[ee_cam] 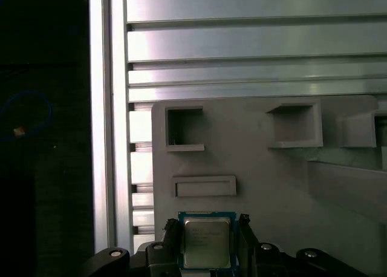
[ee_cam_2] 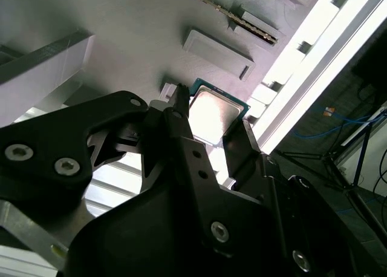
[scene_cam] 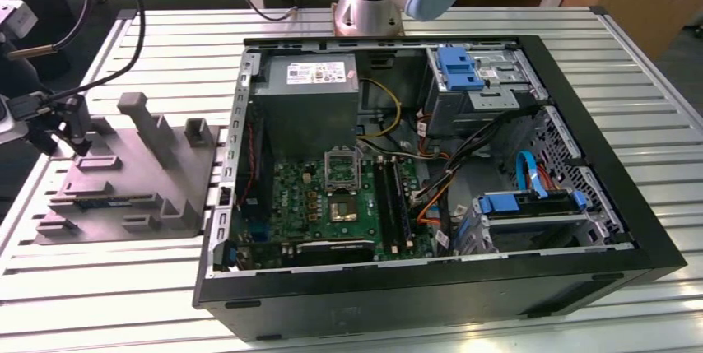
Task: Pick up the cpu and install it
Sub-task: 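Pick up the cpu and move it towards the insertion slot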
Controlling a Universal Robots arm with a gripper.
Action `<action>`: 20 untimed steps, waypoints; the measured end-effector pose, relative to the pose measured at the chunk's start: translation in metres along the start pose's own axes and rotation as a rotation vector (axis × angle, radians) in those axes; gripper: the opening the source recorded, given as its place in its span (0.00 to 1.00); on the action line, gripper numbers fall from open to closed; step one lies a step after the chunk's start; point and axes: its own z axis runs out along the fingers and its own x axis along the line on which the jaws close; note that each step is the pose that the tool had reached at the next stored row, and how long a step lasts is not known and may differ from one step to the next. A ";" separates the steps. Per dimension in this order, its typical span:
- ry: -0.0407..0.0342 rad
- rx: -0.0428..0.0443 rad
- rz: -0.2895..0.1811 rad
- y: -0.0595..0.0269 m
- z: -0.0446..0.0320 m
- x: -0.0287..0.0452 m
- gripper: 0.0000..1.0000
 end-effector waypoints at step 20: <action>0.0000 0.0000 0.000 0.0003 -0.0050 0.0000 0.47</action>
